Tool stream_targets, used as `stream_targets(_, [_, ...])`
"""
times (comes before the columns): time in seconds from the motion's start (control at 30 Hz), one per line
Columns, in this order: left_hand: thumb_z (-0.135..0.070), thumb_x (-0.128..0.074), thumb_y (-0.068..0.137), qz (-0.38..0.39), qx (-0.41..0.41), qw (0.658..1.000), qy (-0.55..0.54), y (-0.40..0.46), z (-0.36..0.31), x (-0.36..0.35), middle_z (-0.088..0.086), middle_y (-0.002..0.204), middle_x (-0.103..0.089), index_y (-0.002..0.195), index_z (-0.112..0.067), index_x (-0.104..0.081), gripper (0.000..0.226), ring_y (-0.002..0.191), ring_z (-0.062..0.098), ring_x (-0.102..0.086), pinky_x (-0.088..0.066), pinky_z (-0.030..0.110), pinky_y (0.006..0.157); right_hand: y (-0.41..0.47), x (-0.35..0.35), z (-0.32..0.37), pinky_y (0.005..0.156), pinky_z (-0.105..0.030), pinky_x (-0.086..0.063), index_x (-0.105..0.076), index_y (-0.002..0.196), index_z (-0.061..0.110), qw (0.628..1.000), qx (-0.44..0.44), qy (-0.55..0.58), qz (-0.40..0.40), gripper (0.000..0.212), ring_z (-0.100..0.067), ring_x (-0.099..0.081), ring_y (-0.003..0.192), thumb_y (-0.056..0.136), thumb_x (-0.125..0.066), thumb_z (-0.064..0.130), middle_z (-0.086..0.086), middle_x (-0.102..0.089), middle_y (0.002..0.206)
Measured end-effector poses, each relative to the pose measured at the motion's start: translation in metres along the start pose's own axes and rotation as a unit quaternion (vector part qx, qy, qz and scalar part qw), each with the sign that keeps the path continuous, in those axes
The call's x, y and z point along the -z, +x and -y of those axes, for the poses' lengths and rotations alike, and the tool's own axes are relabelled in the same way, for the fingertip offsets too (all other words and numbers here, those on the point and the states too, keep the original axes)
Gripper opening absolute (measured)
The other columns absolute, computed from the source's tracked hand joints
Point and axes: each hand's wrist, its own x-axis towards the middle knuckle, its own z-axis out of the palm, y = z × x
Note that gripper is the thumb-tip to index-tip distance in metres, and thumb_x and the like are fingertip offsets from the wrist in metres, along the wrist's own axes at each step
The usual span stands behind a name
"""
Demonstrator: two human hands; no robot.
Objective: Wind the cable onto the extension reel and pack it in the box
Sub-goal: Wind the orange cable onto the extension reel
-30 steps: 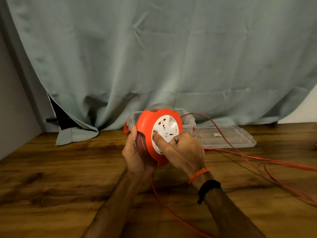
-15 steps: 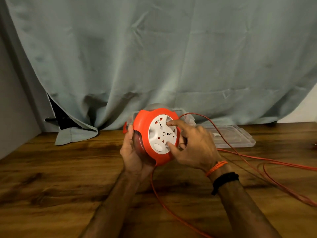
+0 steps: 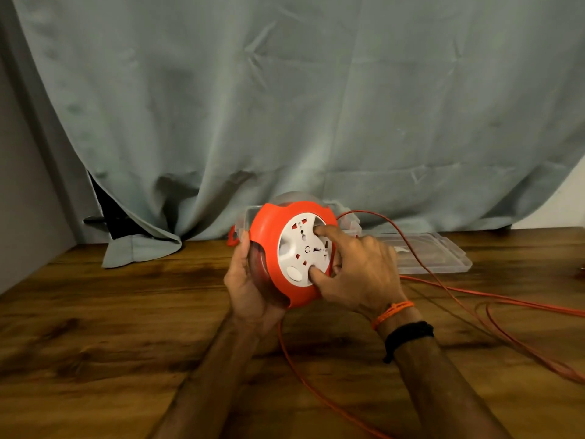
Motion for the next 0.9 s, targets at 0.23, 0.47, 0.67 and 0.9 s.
stream_targets(0.23, [-0.058,-0.048,0.087,-0.056,-0.034,0.997,0.048,0.0,-0.001,-0.003,0.026,0.141,-0.055,0.14,-0.007,-0.054,0.074,0.132,0.044,-0.05,-0.03,0.064,0.114,-0.001,-0.017,0.03,0.062,-0.038,-0.053,-0.054,0.046,0.011,0.965,-0.21,0.15,-0.036,0.073,-0.02,-0.063,0.061,0.056,-0.048,0.083,0.002,-0.06,0.049])
stream_targets(0.47, [-0.058,-0.043,0.088,-0.059,-0.027,0.997,0.045,0.0,-0.002,0.0,0.024,0.138,-0.058,0.14,-0.009,-0.054,0.072,0.13,0.044,-0.053,-0.034,0.062,0.112,0.001,-0.012,0.023,0.053,-0.031,-0.051,-0.061,0.047,0.011,0.972,-0.174,0.158,-0.018,0.07,-0.006,-0.059,0.05,0.067,-0.058,0.078,0.004,-0.059,0.043])
stream_targets(0.67, [-0.061,-0.043,0.087,-0.051,-0.021,0.998,0.036,-0.003,-0.006,-0.002,0.024,0.142,-0.055,0.145,-0.011,-0.049,0.076,0.132,0.045,-0.05,-0.028,0.068,0.113,0.008,0.004,-0.006,0.055,-0.027,-0.049,-0.064,0.082,0.028,0.991,-0.021,0.132,-0.03,0.03,-0.001,-0.044,0.045,0.068,-0.068,0.055,0.017,-0.041,0.043])
stream_targets(0.9, [-0.064,-0.046,0.086,-0.018,0.017,1.0,0.009,-0.001,-0.003,0.003,0.025,0.143,-0.054,0.142,-0.01,-0.052,0.078,0.134,0.046,-0.047,-0.024,0.07,0.113,0.005,0.005,-0.008,0.074,-0.041,-0.055,-0.053,0.126,0.032,0.998,0.039,0.037,0.037,0.061,-0.024,-0.064,0.07,0.07,-0.061,0.051,0.014,-0.049,0.061])
